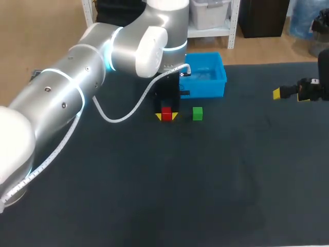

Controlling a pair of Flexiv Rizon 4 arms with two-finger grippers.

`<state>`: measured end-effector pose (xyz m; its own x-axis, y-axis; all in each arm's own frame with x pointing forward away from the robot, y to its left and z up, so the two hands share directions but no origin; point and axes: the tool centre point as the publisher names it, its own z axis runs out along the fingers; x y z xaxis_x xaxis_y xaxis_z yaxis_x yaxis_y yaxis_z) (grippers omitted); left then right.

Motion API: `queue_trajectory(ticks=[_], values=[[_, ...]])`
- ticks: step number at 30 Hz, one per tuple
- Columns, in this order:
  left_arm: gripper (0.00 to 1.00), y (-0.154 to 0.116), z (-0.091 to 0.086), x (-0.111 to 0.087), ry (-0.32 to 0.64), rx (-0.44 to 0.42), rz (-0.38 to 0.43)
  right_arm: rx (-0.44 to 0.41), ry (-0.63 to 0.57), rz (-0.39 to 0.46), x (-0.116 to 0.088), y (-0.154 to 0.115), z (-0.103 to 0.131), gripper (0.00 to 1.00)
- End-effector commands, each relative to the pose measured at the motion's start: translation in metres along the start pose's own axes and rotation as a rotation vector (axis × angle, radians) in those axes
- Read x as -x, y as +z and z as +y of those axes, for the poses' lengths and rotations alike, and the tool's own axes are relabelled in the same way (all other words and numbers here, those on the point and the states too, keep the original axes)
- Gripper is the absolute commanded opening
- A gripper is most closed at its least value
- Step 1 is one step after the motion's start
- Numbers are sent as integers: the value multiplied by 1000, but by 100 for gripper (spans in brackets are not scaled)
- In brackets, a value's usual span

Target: Use the left arm to pick the red cube and place it into the blue plastic box first, then use the right arm to grasp the green cube and put it into the same blue plastic box after the first action is fully finished.

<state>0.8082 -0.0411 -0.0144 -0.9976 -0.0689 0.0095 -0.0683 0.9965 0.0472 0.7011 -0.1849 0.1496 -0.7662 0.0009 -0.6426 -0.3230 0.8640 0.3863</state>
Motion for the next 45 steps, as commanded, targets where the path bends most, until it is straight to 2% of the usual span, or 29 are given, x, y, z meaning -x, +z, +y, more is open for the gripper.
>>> queue_trajectory(ticks=[1,18,34,45], values=[[0,3,1,-1,-1,2,-1,-1,-1,0,0,0,0,100],[0,-6,2,-7,12,-12,-15,-1,-1,0,0,0,0,100],[0,-35,7,-1,35,-16,-64,-1,-1,0,0,0,0,100],[0,-60,6,6,38,-51,-87,-1,-1,0,0,0,0,100]])
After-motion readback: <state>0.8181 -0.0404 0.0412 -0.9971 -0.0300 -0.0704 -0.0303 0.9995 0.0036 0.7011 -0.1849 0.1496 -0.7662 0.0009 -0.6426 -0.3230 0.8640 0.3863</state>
